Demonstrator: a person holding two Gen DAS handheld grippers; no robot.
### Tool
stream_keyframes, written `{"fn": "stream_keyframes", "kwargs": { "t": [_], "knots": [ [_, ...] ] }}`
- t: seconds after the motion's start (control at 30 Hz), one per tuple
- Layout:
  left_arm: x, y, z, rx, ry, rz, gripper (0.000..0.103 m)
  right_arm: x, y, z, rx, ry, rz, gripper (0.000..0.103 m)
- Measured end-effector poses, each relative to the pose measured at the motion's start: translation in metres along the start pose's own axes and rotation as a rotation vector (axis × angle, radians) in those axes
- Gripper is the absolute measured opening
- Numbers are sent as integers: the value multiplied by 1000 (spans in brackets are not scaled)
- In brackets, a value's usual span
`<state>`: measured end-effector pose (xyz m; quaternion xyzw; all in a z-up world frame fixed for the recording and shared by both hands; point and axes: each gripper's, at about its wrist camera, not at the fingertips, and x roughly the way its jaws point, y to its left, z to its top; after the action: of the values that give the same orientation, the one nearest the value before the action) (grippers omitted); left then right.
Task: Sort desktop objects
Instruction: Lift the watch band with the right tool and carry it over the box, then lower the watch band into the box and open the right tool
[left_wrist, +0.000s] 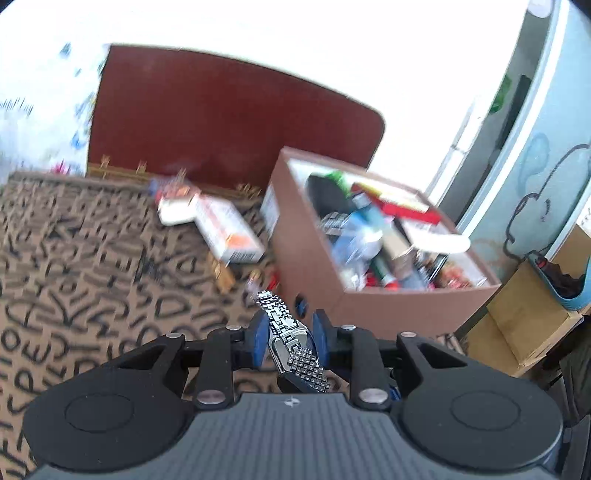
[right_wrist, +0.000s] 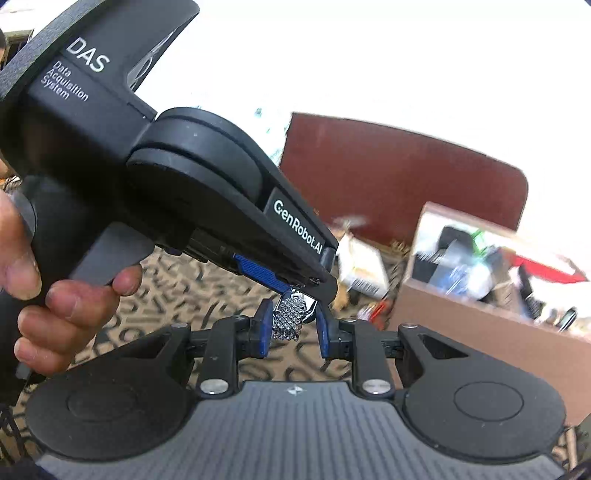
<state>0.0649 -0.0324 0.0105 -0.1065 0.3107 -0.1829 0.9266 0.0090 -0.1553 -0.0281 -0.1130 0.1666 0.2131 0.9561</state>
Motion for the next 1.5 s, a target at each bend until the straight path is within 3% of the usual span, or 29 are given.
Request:
{"fn": "stream_keyframes", "kwargs": {
  "t": [0.43,0.83,1.17,1.23,1.3,1.33,1.4,1.5],
  "knots": [
    [30,-62,51,125,-67,-81,26,-13,-65,23,66,-115,-173,23],
    [92,-63,54,115,34,-108,26,25,-108,5,153,-48,-206,23],
    [111,-58,55,86,50,-133,29,49,-113,-4,164,-23,-207,23],
    [110,-57,55,82,46,-155,36,50,-113,-5,159,-24,-211,24],
    [107,-57,55,69,48,-179,59,51,-112,-5,150,-27,-214,32],
    [105,-57,55,66,44,-184,64,49,-110,-5,146,-30,-220,39],
    [100,-55,55,53,22,-186,79,49,-110,-5,141,-30,-235,44],
    [94,-52,54,25,5,-184,88,48,-111,-6,153,-30,-237,47]
  ]
}}
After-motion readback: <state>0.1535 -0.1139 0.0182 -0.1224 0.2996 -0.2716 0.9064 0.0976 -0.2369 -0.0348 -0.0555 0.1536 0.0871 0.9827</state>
